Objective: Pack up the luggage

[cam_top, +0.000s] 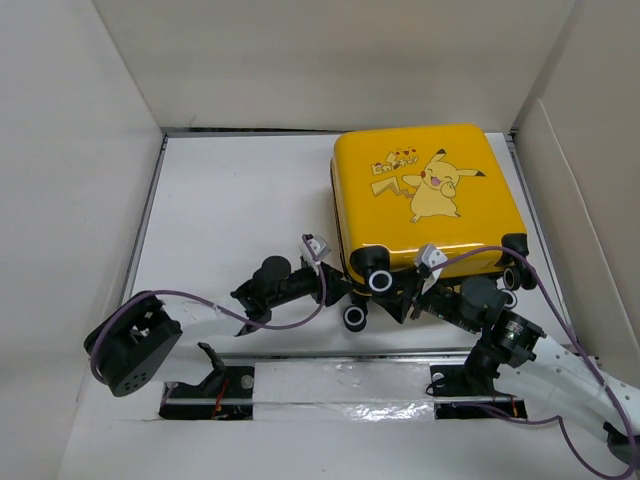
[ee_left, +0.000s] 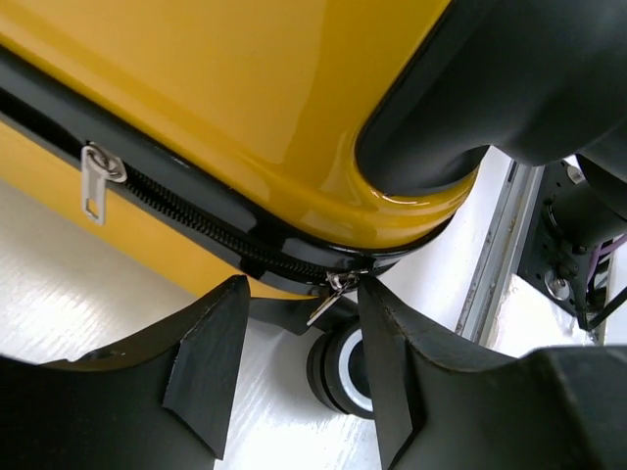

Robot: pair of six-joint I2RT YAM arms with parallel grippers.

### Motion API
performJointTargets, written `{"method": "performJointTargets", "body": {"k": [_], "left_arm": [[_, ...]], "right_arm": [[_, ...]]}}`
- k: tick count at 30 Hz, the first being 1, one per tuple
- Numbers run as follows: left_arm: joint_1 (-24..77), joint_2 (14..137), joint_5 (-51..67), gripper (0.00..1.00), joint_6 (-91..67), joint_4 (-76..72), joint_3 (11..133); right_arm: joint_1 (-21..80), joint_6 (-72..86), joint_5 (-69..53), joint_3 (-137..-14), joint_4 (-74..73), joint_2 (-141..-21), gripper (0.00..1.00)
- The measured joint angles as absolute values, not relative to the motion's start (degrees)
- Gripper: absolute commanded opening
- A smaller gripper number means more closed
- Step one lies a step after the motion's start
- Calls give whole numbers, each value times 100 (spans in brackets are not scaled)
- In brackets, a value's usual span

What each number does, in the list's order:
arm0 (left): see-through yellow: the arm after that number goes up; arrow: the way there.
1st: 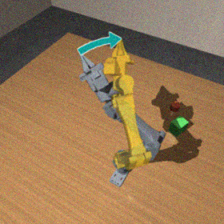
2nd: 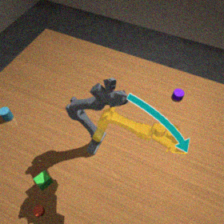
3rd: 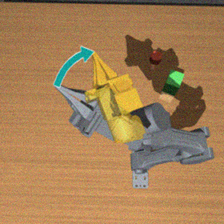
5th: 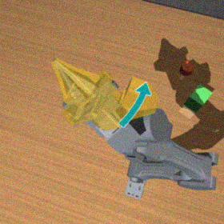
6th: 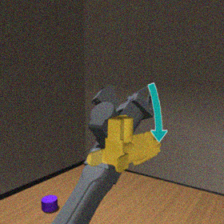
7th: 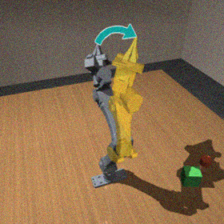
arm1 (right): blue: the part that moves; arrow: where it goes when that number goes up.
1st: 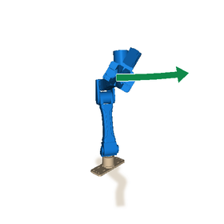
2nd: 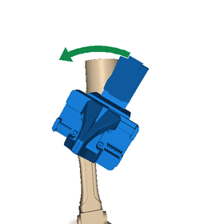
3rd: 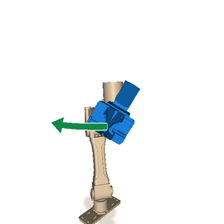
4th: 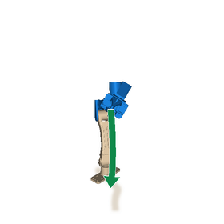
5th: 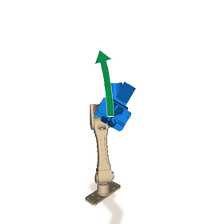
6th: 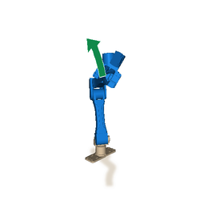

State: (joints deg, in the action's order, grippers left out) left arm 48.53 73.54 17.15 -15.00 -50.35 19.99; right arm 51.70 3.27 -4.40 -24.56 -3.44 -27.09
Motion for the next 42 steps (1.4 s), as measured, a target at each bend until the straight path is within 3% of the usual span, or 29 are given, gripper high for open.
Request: {"method": "performJointTargets", "body": {"k": [4, 5, 8, 17, 25, 35, 36, 38, 39, 42], "left_arm": [[4871, 7483, 1802, 28, -1507, -5054, 2071], [4877, 7489, 1809, 17, -1509, -5059, 2073], [4880, 7540, 1802, 0, -1518, -5059, 2097], [5002, 7507, 1439, 0, -1570, -4995, 2117], [4866, 7301, 141, 0, -1562, -4423, 2370], [4506, 7926, -384, 0, -1789, -4062, 3105], [4486, 7924, -491, 20, -1896, -4021, 3127], [4429, 7800, -1033, 45, -2060, -3872, 3118], [4324, 7642, -1367, 65, -2198, -3774, 3092], [4007, 6523, -2294, 79, -2672, -3352, 2856]], "right_arm": [[5164, 322, -436, -2456, -340, -2703, 13], [5148, 322, -434, -2456, -336, -2703, 13], [5103, 322, -412, -2456, -322, -2703, 13], [5089, 322, -309, -2447, -333, -2646, 12], [5057, 235, -366, -2432, -449, -2528, 9], [5030, 106, -685, -2515, 137, -3371, 9], [5037, 102, -681, -2532, 259, -3511, 9], [5074, 106, -716, -2576, 517, -3868, 9], [5094, 106, -777, -2613, 628, -4056, 9], [5155, 80, -930, -2921, 932, -4831, 9]]}}
